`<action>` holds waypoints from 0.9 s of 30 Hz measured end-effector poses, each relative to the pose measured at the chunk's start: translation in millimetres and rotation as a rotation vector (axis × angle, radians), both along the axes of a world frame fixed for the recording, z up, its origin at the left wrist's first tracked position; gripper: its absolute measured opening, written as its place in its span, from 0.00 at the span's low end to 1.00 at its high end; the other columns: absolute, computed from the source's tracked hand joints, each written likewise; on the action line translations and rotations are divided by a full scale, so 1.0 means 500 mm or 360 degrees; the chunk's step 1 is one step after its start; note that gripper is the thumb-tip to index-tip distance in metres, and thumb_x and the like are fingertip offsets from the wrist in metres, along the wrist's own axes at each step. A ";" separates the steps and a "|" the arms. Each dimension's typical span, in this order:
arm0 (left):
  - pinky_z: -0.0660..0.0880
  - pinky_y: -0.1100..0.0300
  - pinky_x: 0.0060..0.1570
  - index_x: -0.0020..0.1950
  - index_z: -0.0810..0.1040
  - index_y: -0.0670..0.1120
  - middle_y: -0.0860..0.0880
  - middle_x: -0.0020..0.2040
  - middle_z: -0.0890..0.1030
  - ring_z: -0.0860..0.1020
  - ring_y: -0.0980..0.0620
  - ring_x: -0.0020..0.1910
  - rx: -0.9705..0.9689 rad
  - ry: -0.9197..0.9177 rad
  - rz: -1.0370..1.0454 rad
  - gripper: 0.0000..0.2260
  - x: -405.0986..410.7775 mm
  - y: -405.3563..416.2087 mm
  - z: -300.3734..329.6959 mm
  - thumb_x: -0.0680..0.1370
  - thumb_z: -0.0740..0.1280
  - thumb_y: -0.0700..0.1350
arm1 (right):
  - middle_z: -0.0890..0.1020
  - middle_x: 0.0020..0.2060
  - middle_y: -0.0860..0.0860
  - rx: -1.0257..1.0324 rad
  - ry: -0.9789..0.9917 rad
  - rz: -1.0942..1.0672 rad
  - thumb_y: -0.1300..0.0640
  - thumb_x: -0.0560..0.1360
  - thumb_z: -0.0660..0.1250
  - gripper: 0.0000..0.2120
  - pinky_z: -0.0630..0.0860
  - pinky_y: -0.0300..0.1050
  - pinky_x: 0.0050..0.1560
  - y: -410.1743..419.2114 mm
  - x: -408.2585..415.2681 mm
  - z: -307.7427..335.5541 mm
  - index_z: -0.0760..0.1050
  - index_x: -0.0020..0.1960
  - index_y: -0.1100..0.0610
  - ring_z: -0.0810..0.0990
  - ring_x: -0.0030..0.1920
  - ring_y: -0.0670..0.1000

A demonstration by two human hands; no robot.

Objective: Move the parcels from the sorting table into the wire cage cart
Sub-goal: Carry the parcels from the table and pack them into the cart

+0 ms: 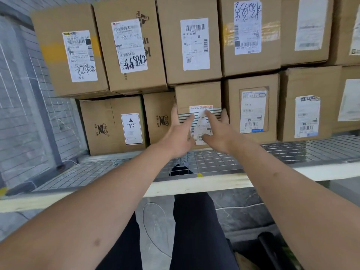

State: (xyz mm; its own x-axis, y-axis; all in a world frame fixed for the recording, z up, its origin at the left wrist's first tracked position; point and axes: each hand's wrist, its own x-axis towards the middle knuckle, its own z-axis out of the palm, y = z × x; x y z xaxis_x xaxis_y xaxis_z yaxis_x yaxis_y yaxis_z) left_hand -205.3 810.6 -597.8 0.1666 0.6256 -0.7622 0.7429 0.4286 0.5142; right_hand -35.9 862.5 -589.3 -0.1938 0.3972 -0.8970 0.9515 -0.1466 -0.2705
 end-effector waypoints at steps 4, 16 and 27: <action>0.51 0.44 0.80 0.85 0.51 0.44 0.45 0.80 0.25 0.31 0.41 0.81 0.0216 0.0345 -0.0517 0.39 0.004 0.000 -0.006 0.80 0.69 0.46 | 0.28 0.80 0.57 0.0194 -0.0036 0.0329 0.51 0.82 0.65 0.42 0.46 0.58 0.82 -0.007 -0.019 0.000 0.42 0.85 0.56 0.36 0.82 0.62; 0.60 0.39 0.77 0.78 0.65 0.44 0.42 0.81 0.59 0.56 0.35 0.80 0.0288 0.0418 -0.0879 0.25 -0.058 0.043 0.143 0.81 0.64 0.44 | 0.63 0.79 0.57 0.0345 0.0014 0.0233 0.53 0.82 0.61 0.26 0.72 0.58 0.69 -0.001 -0.050 0.132 0.64 0.79 0.56 0.68 0.74 0.62; 0.63 0.40 0.75 0.79 0.65 0.50 0.43 0.78 0.64 0.61 0.39 0.78 0.0611 0.0458 -0.1059 0.24 -0.158 0.034 0.427 0.83 0.59 0.55 | 0.69 0.76 0.57 0.0737 -0.0085 0.0161 0.41 0.82 0.60 0.29 0.73 0.55 0.65 -0.081 -0.132 0.438 0.65 0.79 0.51 0.72 0.71 0.61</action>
